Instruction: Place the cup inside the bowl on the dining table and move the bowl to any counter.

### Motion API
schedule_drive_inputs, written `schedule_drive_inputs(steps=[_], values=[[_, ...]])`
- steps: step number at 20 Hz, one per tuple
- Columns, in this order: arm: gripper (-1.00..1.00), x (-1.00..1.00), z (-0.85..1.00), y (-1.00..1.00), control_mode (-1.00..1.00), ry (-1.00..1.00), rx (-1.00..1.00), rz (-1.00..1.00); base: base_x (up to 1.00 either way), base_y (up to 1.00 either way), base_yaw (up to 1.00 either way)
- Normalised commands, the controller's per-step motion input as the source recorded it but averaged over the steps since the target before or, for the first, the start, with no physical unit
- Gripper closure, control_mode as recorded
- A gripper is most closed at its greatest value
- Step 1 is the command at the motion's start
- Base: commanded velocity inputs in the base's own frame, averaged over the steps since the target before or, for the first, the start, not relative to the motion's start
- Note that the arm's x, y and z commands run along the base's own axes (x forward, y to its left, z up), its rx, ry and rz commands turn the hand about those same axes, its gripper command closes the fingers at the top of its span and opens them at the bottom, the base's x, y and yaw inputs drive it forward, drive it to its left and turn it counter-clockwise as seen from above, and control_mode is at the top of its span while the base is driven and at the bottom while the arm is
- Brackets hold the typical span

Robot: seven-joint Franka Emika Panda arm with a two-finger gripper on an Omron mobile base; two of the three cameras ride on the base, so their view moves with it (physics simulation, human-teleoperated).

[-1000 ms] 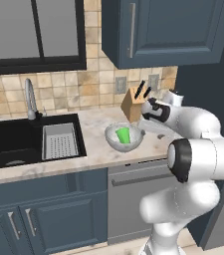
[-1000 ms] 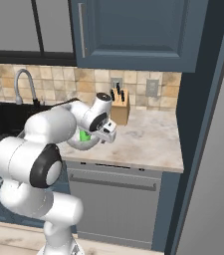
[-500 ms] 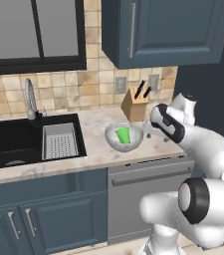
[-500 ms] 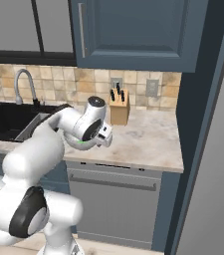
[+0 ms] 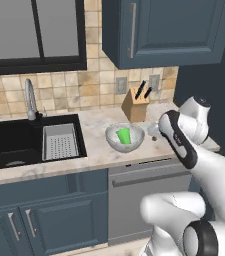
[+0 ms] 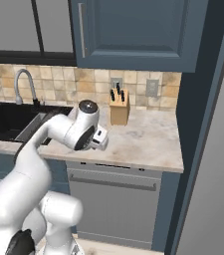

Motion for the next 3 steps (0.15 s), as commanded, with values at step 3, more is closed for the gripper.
schedule_drive_inputs(steps=[3], values=[[-1.0,-0.43,0.22,0.08,-1.0,-0.05,0.0,0.0,0.0,0.0,0.0]])
